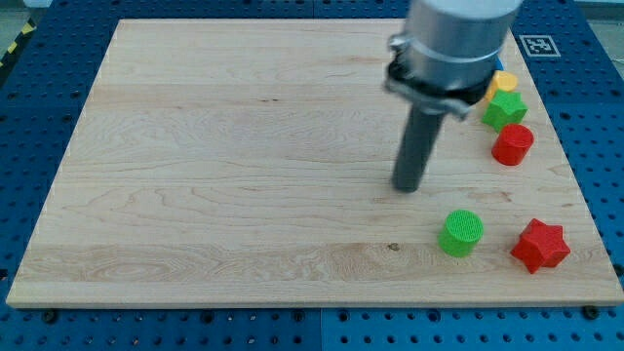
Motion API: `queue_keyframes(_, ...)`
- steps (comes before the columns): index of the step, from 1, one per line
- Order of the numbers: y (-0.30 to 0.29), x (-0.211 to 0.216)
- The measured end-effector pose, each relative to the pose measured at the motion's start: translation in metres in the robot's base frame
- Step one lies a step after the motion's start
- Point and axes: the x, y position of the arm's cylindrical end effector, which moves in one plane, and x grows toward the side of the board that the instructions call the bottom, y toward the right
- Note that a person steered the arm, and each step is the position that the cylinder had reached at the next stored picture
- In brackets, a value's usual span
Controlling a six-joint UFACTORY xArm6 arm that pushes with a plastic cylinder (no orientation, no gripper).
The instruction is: Drag the green circle above the red star
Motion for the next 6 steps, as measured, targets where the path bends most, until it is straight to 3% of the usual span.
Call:
queue_keyframes(1, -0.031, 0.059)
queue_keyframes(2, -0.026, 0.084)
queue_keyframes(4, 0.039, 0.079)
queue_keyframes(6, 0.064, 0.041)
